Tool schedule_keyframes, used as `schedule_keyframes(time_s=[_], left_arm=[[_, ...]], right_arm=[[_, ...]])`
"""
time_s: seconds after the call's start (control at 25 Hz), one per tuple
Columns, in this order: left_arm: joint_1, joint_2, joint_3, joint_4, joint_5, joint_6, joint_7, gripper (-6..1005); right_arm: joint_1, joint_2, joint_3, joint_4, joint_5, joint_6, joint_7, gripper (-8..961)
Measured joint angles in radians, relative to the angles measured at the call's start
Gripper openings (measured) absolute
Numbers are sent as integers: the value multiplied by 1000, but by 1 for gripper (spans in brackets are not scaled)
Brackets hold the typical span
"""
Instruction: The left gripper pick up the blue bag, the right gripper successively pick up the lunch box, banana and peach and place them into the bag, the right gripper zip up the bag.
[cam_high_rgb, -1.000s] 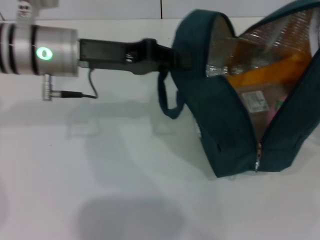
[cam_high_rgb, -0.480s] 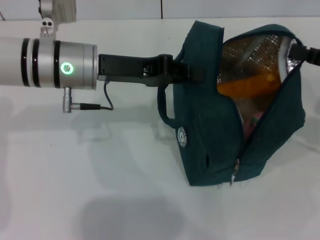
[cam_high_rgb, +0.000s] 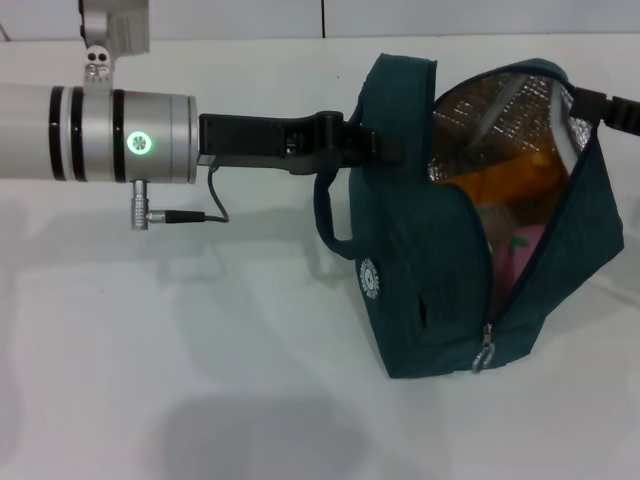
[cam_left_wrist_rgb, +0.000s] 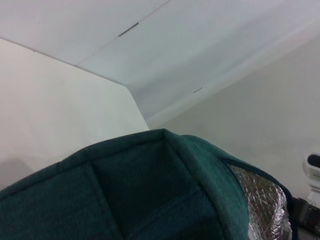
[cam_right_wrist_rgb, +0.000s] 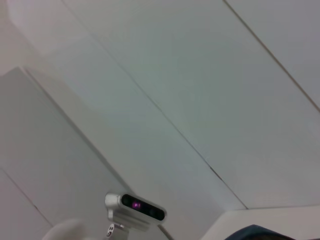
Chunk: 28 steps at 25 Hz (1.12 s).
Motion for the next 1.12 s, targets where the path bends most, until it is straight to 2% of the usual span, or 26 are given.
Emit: schedule_keyframes(time_s=[0.12,0.32,0.64,0.84,1.12], left_arm=[[8,0,0,-3,0,-3,3,91],[15,0,-2,-11,-1,-3,5,92],[17,0,1,-12,-1,-25,7,92],[21,0,0,-16,-2,-48,8,93],[30,-1,-1,-25,-2,-50,11,93]], right_arm=[[-5,0,4,4,3,-11,-10,150],[-12,-8,10,30,10,-50,-38,367],[-82,2,35,37,12,-198,-220,566],[-144,21,12,73,-55,-268,-429,663],[-158,23,2,285,-205,-226,-798,730]])
